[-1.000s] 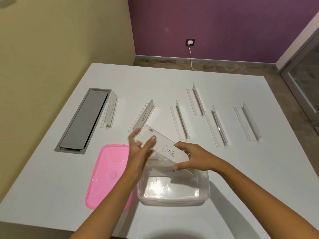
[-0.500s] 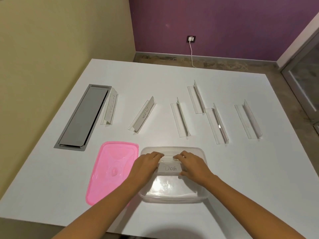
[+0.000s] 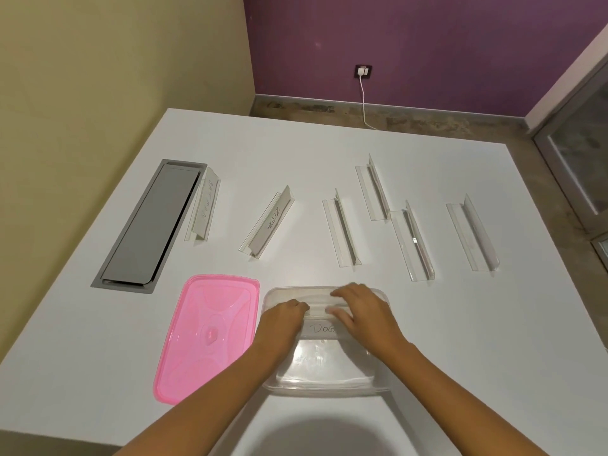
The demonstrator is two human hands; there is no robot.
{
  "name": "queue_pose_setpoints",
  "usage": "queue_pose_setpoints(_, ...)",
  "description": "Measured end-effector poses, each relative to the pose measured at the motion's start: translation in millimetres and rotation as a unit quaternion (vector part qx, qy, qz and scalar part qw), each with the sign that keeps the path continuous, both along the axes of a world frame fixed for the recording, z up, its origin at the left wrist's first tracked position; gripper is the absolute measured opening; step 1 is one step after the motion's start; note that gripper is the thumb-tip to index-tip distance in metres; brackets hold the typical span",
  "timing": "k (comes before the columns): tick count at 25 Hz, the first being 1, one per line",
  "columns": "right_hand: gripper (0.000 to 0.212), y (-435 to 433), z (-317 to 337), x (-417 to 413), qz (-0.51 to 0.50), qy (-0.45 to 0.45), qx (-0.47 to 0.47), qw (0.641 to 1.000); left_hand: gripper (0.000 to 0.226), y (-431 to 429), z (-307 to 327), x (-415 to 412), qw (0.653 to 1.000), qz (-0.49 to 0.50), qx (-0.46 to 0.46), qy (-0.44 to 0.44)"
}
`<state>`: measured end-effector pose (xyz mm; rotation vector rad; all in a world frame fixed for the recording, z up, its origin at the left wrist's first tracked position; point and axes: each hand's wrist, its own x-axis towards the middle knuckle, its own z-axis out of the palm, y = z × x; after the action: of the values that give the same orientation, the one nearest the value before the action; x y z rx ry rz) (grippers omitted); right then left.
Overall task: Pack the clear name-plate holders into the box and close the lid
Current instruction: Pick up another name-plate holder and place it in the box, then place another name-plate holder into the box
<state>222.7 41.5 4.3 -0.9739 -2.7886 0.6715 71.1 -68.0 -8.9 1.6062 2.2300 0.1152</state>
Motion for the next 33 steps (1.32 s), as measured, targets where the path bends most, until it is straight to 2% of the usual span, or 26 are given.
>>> queue_pose_setpoints(2, 0.017, 17.8, 12.3, -14.5, -0.056, 0.093, 0.032, 0.994, 0.041, 0.0, 0.7, 0.3, 1.0, 0.004, -0.003, -0.006)
queue_pose_setpoints(4, 0.015, 46.9, 17.4, -35.9, -0.126, 0.116, 0.026, 0.985, 0.043, -0.9, -0.1, 0.9, 1.0, 0.006, -0.009, -0.006)
queue_pose_setpoints(6, 0.022, 78.8, 13.0, -57.4, -0.186, 0.065, -0.006, 0.98, 0.044, -1.7, -1.3, 1.5, 1.0, 0.005, -0.01, -0.005)
queue_pose_setpoints(8, 0.03, 102.9, 2.1, -73.9, -0.222, -0.039, -0.05, 0.973, 0.044, -1.0, -1.7, 1.5, 1.0, 0.004, -0.012, -0.005)
queue_pose_setpoints(10, 0.028, 116.2, -9.7, -80.8, -0.224, -0.115, -0.075, 0.965, 0.04, 0.1, -0.1, 1.2, 1.0, 0.009, -0.006, -0.02)
queue_pose_setpoints(12, 0.02, 124.1, -17.6, -82.4, -0.222, -0.128, -0.082, 0.963, 0.037, 0.8, 2.9, 0.7, 0.998, 0.019, 0.021, -0.054)
queue_pose_setpoints(17, 0.01, 131.9, -22.0, -71.2, -0.26, -0.079, -0.052, 0.961, 0.024, 3.4, 22.7, 0.0, 0.983, 0.052, 0.134, -0.118)
queue_pose_setpoints(21, 0.015, 128.3, -6.2, -56.0, -0.265, -0.003, -0.056, 0.963, 0.018, 16.7, 43.6, -10.9, 0.962, 0.085, 0.19, -0.175)
queue_pose_setpoints(23, 0.015, 119.5, 7.3, -48.3, -0.258, 0.072, -0.107, 0.957, 0.021, 26.9, 53.3, -20.5, 0.934, 0.144, 0.216, -0.244)
queue_pose_setpoints(26, 0.011, 94.4, 27.3, -36.8, -0.241, 0.158, -0.212, 0.934, 0.031, 43.6, 69.3, -33.7, 0.869, 0.247, 0.218, -0.37)
queue_pose_setpoints(27, 0.011, 83.6, 32.5, -33.3, -0.221, 0.177, -0.216, 0.934, 0.036, 48.6, 75.1, -36.4, 0.847, 0.27, 0.207, -0.409)
queue_pose_setpoints(30, 0.011, 53.1, 44.2, -23.5, -0.12, 0.216, -0.068, 0.967, 0.065, 57.5, 91.0, -39.6, 0.761, 0.32, 0.205, -0.527)
queue_pose_setpoints(32, 0.015, 37.1, 45.8, -17.1, -0.065, 0.22, 0.037, 0.973, 0.089, 57.1, 98.5, -40.5, 0.702, 0.358, 0.2, -0.582)
queue_pose_setpoints(33, 0.02, 31.0, 44.8, -14.0, -0.045, 0.204, 0.079, 0.975, 0.093, 55.7, 100.5, -41.3, 0.675, 0.376, 0.196, -0.603)
